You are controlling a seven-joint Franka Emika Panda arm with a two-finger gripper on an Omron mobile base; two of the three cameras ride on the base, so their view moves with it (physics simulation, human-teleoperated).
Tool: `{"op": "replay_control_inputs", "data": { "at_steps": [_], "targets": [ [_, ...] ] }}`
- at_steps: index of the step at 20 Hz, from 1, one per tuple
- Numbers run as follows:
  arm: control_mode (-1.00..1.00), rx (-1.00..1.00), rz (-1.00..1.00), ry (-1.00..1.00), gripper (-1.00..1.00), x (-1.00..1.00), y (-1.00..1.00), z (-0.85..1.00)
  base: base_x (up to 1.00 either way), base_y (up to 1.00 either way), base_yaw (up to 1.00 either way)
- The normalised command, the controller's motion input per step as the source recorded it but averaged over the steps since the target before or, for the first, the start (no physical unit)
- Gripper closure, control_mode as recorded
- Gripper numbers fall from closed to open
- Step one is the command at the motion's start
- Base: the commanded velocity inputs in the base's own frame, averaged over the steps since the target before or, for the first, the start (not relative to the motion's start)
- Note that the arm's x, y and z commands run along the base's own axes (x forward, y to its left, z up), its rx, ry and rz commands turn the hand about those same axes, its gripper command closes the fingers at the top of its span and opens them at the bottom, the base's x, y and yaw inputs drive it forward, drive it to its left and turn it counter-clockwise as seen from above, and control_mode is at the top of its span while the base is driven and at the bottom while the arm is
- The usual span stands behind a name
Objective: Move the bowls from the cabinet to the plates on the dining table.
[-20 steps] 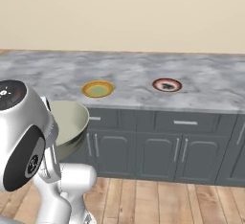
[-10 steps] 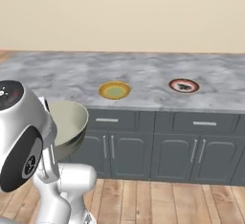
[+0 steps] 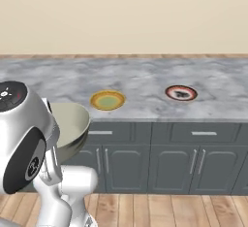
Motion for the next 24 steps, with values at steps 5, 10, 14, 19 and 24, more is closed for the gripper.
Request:
{"op": "replay_control_inputs", "data": {
  "at_steps": [5, 10, 14, 19, 24],
  "targets": [
    [1.00, 0.00, 0.00, 0.00, 1.00, 0.00, 0.00, 0.00, 0.49, 0.13, -0.09],
    [1.00, 0.00, 0.00, 0.00, 1.00, 0.00, 0.00, 0.00, 0.47, 0.16, -0.06],
    [1.00, 0.00, 0.00, 0.00, 1.00, 0.00, 0.00, 0.00, 0.48, 0.16, -0.04],
    [1.00, 0.00, 0.00, 0.00, 1.00, 0.00, 0.00, 0.00, 0.39, 0.09, -0.03],
    [-1.00, 0.00, 0.00, 0.00, 1.00, 0.08, 0.00, 0.00, 0.13, 0.00, 0.00]
  ]
}}
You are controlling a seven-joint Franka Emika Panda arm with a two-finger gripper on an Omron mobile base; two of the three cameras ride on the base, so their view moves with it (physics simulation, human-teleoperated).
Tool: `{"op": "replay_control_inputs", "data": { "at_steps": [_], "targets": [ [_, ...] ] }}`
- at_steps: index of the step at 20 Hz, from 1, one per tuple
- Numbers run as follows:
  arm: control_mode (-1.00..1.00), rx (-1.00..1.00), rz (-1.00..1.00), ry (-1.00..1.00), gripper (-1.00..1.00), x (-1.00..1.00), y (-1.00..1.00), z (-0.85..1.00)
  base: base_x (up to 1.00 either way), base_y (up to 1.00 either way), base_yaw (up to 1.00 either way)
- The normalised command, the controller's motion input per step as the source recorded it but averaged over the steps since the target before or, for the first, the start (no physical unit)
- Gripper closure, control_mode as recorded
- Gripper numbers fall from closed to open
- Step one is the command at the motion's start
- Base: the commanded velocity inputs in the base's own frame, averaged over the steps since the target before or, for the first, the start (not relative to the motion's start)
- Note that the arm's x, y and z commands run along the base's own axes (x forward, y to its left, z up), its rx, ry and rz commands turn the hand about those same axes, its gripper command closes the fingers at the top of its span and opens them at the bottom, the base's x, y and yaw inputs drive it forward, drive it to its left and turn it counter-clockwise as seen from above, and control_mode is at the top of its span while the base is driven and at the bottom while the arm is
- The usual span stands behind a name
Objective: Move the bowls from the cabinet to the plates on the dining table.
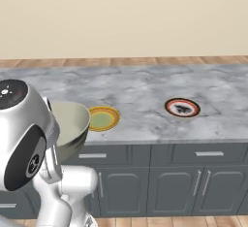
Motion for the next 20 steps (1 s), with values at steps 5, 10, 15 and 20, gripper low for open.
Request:
{"op": "replay_control_inputs", "data": {
  "at_steps": [5, 10, 15, 20],
  "targets": [
    [-1.00, 0.00, 0.00, -0.01, 1.00, 0.27, 0.00, -0.02, 0.00, 0.00, 0.00],
    [-1.00, 0.04, 0.02, -0.07, 1.00, 0.42, 0.00, -0.04, 0.00, 0.00, 0.00],
    [-1.00, 0.04, 0.01, -0.07, 1.00, 0.46, 0.00, -0.04, 0.00, 0.00, 0.00],
    [-1.00, 0.01, 0.00, -0.02, 1.00, 0.50, 0.03, -0.09, 0.00, 0.00, 0.00]
  ]
}}
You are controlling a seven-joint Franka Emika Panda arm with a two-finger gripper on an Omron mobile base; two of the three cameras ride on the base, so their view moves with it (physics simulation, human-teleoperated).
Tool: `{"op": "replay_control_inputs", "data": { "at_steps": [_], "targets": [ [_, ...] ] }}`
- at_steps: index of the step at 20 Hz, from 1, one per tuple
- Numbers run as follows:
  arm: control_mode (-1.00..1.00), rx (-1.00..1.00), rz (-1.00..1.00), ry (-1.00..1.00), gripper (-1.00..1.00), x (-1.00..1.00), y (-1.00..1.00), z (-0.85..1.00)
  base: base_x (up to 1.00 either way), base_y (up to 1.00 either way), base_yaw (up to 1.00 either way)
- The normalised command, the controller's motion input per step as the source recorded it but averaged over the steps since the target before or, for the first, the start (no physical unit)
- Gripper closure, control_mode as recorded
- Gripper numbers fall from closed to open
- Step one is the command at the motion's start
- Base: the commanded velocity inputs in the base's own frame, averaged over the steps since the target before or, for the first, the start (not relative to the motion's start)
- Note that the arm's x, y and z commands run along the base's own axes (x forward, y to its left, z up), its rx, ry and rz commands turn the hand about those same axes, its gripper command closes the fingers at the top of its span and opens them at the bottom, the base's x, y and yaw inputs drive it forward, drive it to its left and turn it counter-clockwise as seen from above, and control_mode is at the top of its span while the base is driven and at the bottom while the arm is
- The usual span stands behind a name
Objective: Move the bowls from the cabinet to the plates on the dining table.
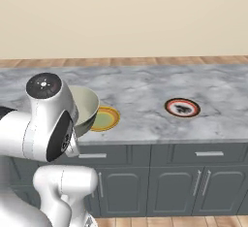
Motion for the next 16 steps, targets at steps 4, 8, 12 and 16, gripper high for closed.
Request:
{"op": "replay_control_inputs", "data": {
  "at_steps": [4, 8, 12, 16],
  "targets": [
    [-1.00, 0.00, -0.01, 0.00, 1.00, 0.51, 0.08, -0.05, 0.00, 0.00, 0.00],
    [-1.00, 0.00, -0.02, 0.00, 1.00, 0.49, 0.11, -0.08, 0.00, 0.00, 0.00],
    [-1.00, 0.00, -0.01, 0.00, 1.00, 0.47, 0.12, -0.17, 0.00, 0.00, 0.00],
    [-1.00, 0.00, 0.00, 0.00, 1.00, 0.45, 0.09, -0.26, 0.00, 0.00, 0.00]
  ]
}}
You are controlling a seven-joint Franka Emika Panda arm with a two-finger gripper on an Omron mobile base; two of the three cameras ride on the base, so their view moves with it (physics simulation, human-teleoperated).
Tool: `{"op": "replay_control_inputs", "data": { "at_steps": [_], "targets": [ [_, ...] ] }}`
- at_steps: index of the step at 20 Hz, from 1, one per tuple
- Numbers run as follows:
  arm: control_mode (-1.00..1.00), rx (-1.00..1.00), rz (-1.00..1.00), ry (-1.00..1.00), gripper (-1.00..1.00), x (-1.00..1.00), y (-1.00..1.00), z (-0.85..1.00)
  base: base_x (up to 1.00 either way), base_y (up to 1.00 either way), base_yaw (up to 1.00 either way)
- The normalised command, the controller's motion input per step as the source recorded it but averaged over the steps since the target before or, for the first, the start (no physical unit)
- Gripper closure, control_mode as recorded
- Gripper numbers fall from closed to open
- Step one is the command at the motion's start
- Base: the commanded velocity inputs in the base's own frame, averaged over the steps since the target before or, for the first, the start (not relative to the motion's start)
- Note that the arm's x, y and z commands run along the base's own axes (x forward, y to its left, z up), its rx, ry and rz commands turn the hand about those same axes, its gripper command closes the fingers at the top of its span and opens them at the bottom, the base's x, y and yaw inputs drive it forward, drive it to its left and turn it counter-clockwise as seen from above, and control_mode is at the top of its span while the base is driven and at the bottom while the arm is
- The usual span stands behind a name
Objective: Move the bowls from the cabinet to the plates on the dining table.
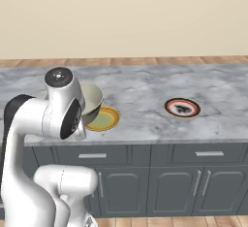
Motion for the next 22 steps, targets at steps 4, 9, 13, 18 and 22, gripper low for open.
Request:
{"op": "replay_control_inputs", "data": {
  "at_steps": [4, 9, 13, 18, 22],
  "targets": [
    [-1.00, 0.00, 0.00, 0.00, 1.00, 0.42, 0.08, -0.29, 0.00, 0.00, 0.00],
    [-1.00, 0.00, 0.00, -0.01, 1.00, 0.42, 0.06, -0.30, 0.00, 0.00, 0.00],
    [-1.00, 0.00, 0.00, -0.01, 1.00, 0.40, 0.03, -0.29, 0.00, 0.00, 0.00],
    [-1.00, 0.00, 0.00, -0.01, 1.00, 0.38, 0.01, -0.26, 0.00, 0.00, 0.00],
    [-1.00, 0.00, 0.00, 0.00, 1.00, 0.35, 0.00, -0.23, 0.00, 0.00, 0.00]
  ]
}}
